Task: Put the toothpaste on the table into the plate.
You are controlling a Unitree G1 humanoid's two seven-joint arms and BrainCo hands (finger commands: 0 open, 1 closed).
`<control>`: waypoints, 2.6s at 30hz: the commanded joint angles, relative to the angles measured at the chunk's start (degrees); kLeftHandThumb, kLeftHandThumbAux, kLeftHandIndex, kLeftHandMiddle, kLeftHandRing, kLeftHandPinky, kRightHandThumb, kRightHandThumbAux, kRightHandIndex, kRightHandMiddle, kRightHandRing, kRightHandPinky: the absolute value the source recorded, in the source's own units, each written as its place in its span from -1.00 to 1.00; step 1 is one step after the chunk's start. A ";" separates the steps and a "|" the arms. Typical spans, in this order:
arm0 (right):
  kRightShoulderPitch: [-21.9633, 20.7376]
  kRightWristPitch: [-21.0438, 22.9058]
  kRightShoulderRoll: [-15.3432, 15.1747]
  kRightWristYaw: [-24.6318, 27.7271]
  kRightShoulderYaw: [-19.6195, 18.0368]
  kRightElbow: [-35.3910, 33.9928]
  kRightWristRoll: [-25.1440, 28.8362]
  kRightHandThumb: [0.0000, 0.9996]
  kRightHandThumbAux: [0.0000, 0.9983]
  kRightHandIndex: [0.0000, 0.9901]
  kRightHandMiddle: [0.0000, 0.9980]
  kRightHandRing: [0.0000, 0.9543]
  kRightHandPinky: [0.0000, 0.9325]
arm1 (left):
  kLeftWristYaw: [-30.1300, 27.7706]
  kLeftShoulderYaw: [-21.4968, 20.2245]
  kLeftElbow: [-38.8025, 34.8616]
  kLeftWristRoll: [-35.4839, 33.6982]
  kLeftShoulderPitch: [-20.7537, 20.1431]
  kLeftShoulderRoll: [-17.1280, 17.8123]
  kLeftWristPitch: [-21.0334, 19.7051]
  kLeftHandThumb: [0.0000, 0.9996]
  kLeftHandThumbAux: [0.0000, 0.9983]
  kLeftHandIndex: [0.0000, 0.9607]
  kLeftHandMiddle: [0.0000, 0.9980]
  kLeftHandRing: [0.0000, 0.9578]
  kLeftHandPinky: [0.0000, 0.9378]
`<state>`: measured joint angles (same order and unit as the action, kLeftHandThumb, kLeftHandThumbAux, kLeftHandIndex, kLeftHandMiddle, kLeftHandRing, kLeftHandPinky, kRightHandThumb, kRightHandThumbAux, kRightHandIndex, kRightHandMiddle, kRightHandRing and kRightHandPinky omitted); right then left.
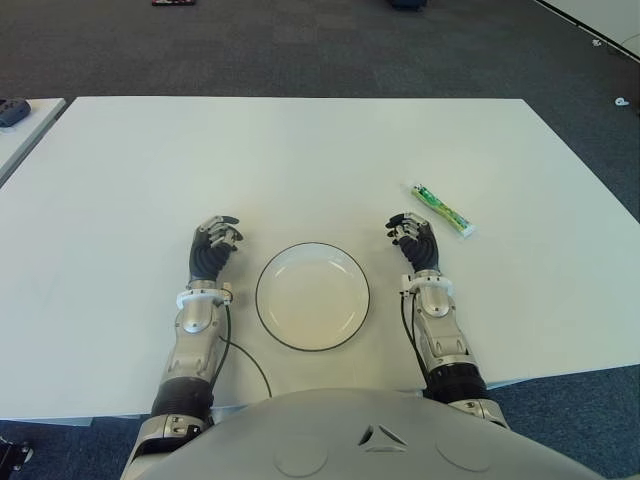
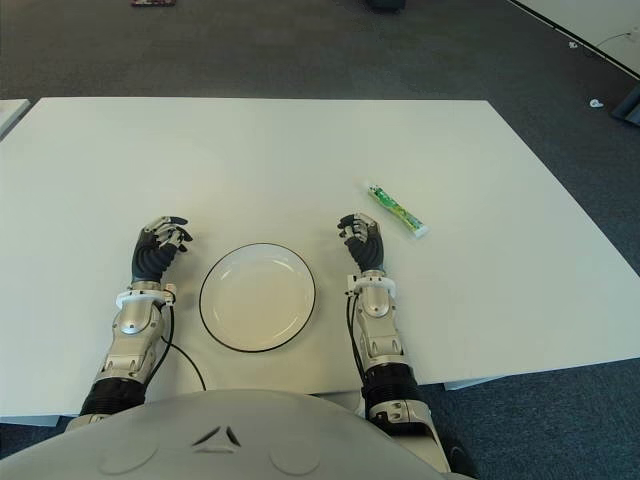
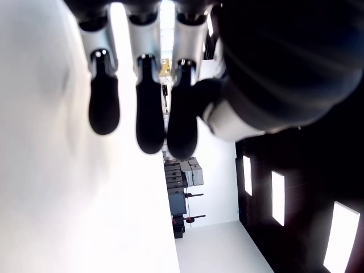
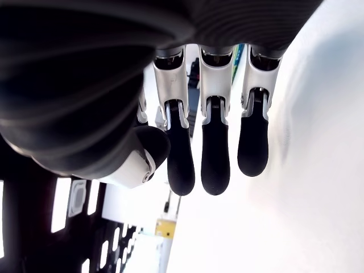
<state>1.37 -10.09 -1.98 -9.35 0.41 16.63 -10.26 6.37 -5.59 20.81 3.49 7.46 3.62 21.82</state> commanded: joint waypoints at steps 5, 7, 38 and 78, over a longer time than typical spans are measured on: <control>0.56 -3.54 -0.77 -1.71 0.14 -1.35 -1.51 0.41 0.46 -0.14 0.00 0.08 0.21 | -0.08 0.50 1.19 0.12 -0.77 -0.42 0.20 0.41 0.44 -0.10 0.21 0.28 0.26; 0.61 -4.50 -1.13 -2.42 0.39 -1.58 -2.50 0.41 0.46 -0.14 0.02 0.10 0.23 | -0.12 0.48 1.30 0.05 -0.82 -0.43 0.26 0.41 0.44 -0.10 0.21 0.28 0.26; -8.99 22.85 -18.57 9.95 5.91 -17.02 -29.48 0.06 -0.54 -1.00 -1.00 -1.00 -1.00 | 1.62 0.45 3.88 2.13 -1.64 0.17 -1.01 0.41 0.44 -0.10 0.23 0.29 0.29; -38.22 21.62 -26.18 11.61 16.47 22.91 -31.03 0.10 -0.66 -1.00 -1.00 -1.00 -1.00 | 1.38 -0.18 3.03 2.17 -0.85 0.61 -1.79 0.41 0.44 -0.10 0.23 0.31 0.30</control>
<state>-34.68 12.46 -28.19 2.02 15.14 35.96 -40.56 7.42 -5.71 23.07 5.68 6.03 4.07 21.15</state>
